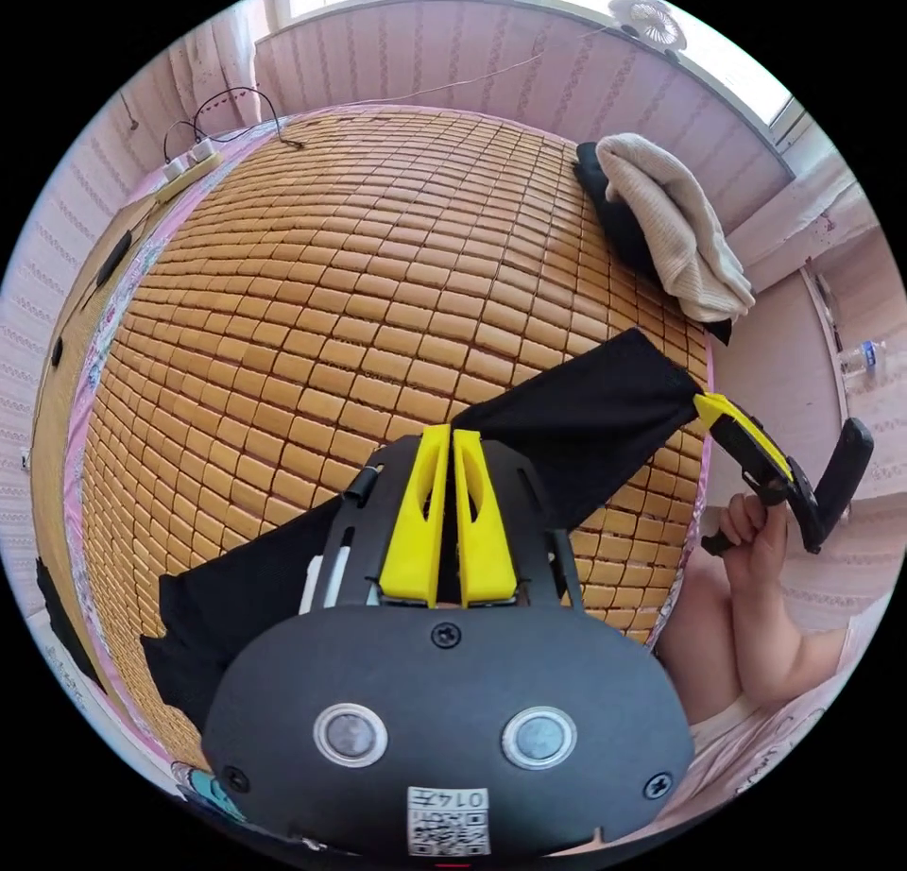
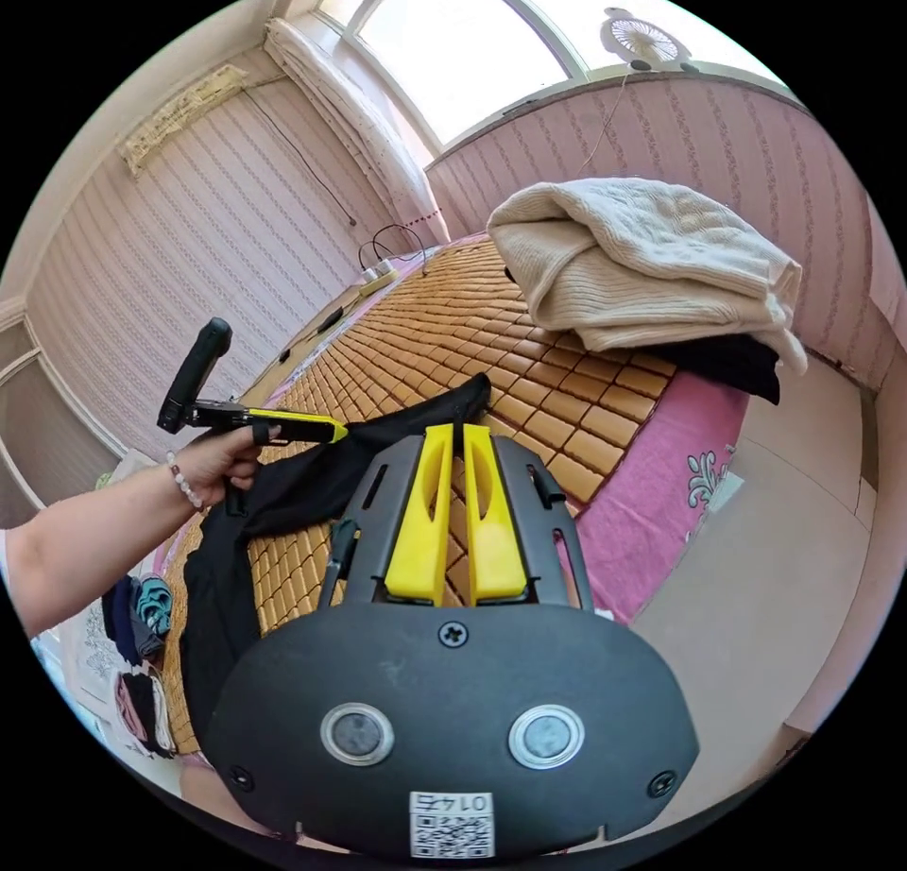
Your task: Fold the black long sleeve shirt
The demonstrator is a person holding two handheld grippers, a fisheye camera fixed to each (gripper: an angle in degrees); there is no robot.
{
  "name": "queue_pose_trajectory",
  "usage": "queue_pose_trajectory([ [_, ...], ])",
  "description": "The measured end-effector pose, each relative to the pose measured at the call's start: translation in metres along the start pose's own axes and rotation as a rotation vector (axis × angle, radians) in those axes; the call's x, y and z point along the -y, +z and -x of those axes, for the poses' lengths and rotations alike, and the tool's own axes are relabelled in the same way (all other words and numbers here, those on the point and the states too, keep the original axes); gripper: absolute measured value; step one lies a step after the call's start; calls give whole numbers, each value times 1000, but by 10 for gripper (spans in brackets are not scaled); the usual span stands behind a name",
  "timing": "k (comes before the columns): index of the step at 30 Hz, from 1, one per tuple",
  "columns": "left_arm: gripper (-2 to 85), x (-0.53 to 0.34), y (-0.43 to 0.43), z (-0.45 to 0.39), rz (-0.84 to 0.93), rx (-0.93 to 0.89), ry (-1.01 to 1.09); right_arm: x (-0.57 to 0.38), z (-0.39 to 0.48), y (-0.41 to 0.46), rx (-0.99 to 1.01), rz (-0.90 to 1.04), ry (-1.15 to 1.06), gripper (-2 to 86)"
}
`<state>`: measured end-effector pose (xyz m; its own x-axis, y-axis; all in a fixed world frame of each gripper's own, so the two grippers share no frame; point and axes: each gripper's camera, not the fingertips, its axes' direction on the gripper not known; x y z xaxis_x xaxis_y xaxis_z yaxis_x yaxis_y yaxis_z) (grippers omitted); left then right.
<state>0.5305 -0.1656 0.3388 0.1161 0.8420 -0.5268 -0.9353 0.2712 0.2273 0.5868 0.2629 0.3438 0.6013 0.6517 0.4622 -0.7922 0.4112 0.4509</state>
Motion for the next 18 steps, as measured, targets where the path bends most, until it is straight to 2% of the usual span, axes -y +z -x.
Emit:
queue_pose_trajectory([
  [4,-10,-49,-63,26,-120,-30,-74,-8,24,-18,202,-97,-74,10],
  [7,-10,-110,-120,45,-237,-37,-127,-8,65,-44,462,-154,-209,9],
  [10,-9,-198,-177,58,-379,-38,-205,-11,135,-69,729,-127,-405,9],
  [12,-8,-262,-204,62,-451,-17,-272,-29,211,-79,957,-6,-619,9],
  [13,-8,-309,-218,65,-487,6,-330,-37,232,-79,1010,51,-679,9],
  [14,-5,-355,-224,68,-486,18,-403,-60,273,-76,1093,189,-800,9],
  [16,3,-426,-223,74,-460,19,-544,-110,328,-63,1144,395,-956,10],
  [18,22,-496,-213,77,-449,0,-688,-196,381,-40,1093,651,-1126,12],
])
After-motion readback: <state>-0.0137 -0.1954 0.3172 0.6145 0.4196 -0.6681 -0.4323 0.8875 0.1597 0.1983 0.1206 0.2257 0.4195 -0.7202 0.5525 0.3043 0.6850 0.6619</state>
